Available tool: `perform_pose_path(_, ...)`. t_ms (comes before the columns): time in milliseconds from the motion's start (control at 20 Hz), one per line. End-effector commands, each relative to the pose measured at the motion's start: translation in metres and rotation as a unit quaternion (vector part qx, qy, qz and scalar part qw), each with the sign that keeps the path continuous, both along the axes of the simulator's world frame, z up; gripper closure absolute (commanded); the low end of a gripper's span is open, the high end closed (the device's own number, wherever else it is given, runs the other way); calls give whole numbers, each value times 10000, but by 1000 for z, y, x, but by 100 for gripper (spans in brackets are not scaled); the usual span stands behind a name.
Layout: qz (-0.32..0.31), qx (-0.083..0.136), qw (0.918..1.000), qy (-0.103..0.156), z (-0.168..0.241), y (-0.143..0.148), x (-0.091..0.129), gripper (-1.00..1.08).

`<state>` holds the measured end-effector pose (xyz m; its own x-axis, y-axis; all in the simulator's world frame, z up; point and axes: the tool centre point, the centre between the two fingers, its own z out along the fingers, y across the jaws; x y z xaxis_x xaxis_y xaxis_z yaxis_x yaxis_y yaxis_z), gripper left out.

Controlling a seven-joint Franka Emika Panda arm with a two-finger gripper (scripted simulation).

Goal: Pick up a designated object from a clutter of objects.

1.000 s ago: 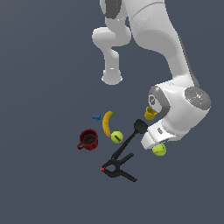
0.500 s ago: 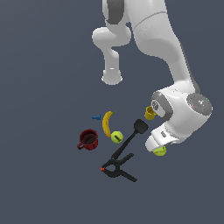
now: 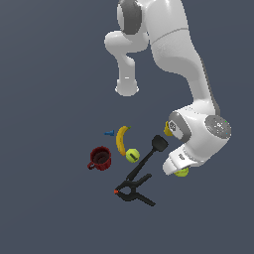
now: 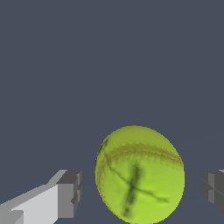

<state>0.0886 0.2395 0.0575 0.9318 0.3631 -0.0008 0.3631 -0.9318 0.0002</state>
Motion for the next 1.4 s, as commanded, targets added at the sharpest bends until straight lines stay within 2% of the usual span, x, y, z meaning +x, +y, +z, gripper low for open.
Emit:
perform_pose_path(0,1,0,10000,-1,-11,0,0,-92)
perform_pose_path(250,1,0,10000,-1,-16,1,1,-92)
perform_pose_path(300,1,0,10000,-1,-16,1,1,108)
perform_pose_path(950,1,0,10000,-1,-14,-1,1,108)
perform_pose_path(1350,1,0,10000,-1,13,-21,-1,108)
